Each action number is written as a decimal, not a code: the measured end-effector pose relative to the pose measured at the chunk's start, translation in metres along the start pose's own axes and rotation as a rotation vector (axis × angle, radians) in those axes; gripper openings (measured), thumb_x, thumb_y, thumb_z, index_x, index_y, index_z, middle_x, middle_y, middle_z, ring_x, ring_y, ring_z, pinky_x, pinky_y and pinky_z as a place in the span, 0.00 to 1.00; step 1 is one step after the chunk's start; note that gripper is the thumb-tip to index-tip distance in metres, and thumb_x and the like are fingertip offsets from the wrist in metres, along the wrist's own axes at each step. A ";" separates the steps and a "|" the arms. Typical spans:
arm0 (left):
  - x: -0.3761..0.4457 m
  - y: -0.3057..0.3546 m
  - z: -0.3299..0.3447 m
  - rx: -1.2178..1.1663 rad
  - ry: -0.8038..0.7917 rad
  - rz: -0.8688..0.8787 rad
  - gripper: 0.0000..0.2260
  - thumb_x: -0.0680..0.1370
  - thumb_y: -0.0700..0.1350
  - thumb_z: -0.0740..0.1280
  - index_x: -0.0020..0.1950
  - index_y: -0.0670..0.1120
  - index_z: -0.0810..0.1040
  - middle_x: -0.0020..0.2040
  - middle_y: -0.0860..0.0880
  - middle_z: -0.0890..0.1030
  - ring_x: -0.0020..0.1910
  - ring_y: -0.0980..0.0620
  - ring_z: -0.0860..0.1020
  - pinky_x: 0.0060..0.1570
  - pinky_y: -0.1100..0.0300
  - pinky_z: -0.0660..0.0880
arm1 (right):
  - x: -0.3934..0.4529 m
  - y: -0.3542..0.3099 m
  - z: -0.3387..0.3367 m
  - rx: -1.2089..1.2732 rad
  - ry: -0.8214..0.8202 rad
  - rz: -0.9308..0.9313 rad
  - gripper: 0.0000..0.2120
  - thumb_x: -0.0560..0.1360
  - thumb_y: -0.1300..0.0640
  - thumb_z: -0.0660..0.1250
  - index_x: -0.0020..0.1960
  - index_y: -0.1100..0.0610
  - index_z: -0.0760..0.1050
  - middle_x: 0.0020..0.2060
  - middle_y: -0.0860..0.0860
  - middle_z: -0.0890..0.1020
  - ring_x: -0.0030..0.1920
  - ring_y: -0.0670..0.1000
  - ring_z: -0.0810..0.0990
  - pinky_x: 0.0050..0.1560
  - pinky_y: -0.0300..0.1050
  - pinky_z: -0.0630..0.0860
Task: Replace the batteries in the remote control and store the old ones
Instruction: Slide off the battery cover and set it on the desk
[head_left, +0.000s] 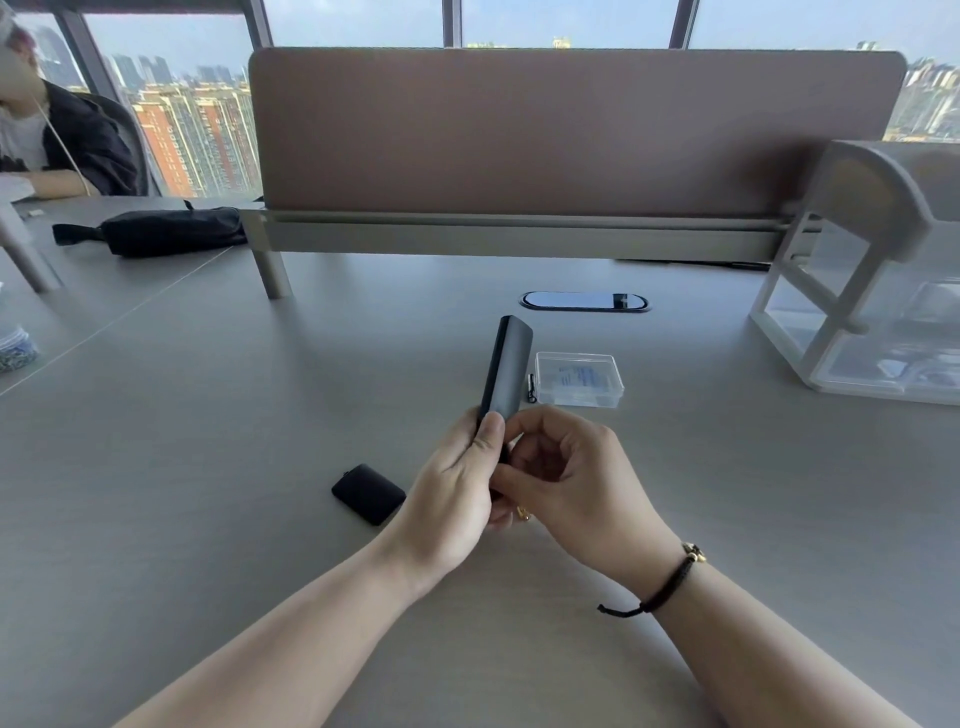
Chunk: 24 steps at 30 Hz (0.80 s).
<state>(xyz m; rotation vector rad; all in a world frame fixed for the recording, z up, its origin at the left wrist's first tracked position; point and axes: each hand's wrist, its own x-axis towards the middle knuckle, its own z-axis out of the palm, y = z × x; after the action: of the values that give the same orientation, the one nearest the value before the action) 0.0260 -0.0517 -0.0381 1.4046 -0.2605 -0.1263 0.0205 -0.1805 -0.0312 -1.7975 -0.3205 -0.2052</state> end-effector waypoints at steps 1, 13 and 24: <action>0.000 0.000 0.000 -0.003 -0.001 0.000 0.14 0.84 0.49 0.54 0.46 0.41 0.71 0.31 0.48 0.68 0.24 0.54 0.66 0.26 0.60 0.61 | 0.000 0.000 0.000 0.010 0.000 0.003 0.07 0.71 0.66 0.74 0.45 0.60 0.78 0.28 0.59 0.83 0.29 0.60 0.84 0.34 0.59 0.80; -0.002 0.004 0.002 0.010 -0.030 0.038 0.15 0.85 0.48 0.52 0.41 0.44 0.67 0.27 0.53 0.70 0.24 0.54 0.68 0.26 0.59 0.62 | -0.002 -0.002 0.002 0.133 0.018 0.038 0.08 0.73 0.67 0.73 0.46 0.67 0.75 0.30 0.65 0.81 0.28 0.61 0.84 0.30 0.50 0.80; -0.003 0.005 0.004 0.020 0.004 0.045 0.16 0.84 0.48 0.52 0.41 0.41 0.68 0.25 0.54 0.72 0.23 0.54 0.69 0.24 0.59 0.63 | -0.002 -0.002 0.002 0.200 0.001 0.025 0.07 0.74 0.67 0.72 0.44 0.68 0.74 0.28 0.60 0.82 0.26 0.57 0.84 0.28 0.43 0.77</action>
<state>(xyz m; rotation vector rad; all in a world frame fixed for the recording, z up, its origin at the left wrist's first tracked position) 0.0212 -0.0540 -0.0329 1.4180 -0.2911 -0.0841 0.0182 -0.1783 -0.0300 -1.6029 -0.3071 -0.1506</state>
